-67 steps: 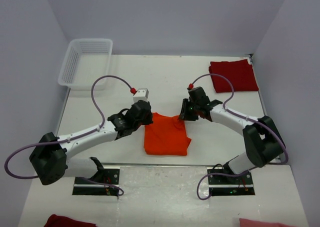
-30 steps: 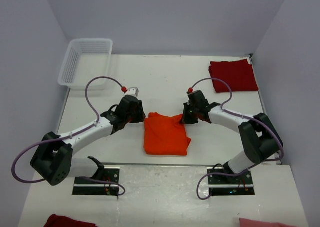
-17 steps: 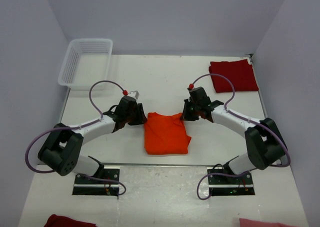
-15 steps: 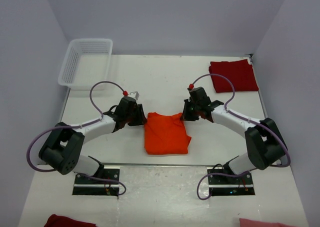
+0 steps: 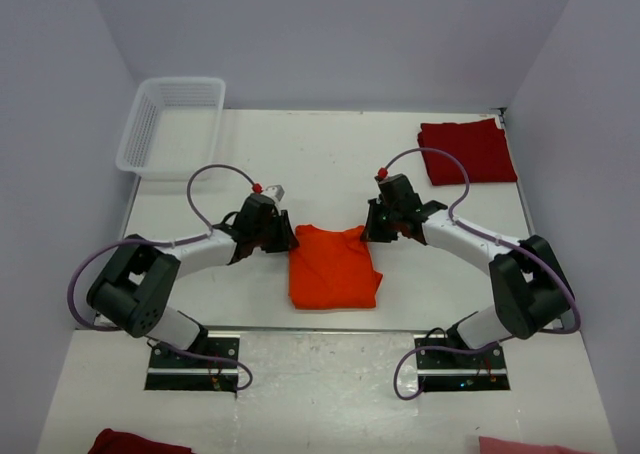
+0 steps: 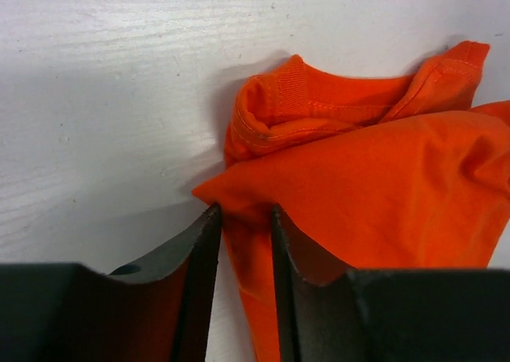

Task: Fold and stack the t-shirts
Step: Fold the long partially folded tshirt into a neat square, then smooth out wrinkles on the folded tshirt

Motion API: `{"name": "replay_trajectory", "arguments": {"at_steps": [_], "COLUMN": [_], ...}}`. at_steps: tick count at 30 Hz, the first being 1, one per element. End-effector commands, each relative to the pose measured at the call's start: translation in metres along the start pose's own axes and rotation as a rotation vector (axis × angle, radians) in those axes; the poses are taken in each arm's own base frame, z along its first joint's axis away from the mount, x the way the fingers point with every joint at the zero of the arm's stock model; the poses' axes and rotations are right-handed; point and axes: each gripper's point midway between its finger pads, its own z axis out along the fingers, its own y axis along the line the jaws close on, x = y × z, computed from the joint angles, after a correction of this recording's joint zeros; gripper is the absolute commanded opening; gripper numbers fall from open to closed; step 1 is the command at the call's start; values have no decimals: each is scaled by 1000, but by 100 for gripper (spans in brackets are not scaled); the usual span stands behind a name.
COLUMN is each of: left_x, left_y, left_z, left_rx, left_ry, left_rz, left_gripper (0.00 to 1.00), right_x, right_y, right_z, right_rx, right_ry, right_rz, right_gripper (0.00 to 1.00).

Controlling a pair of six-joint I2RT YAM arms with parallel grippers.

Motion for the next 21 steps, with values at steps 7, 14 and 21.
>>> {"name": "replay_trajectory", "arguments": {"at_steps": [7,14,21], "left_x": [-26,-44,-53], "left_y": [-9,-21,-31], "left_z": [6,-25,-41], "left_rx": [46,71,101], "left_ry": [-64,-142,-175], "left_rz": [-6,35,48], "left_gripper": [0,0,0], "right_x": [-29,-36,-41], "right_y": [-6,-18,-23], "right_z": [-6,-16,-22], "right_rx": [95,165,203], "right_ry": [-79,-116,-145], "right_rz": [-20,-44,-33], "right_gripper": [0,0,0]}}
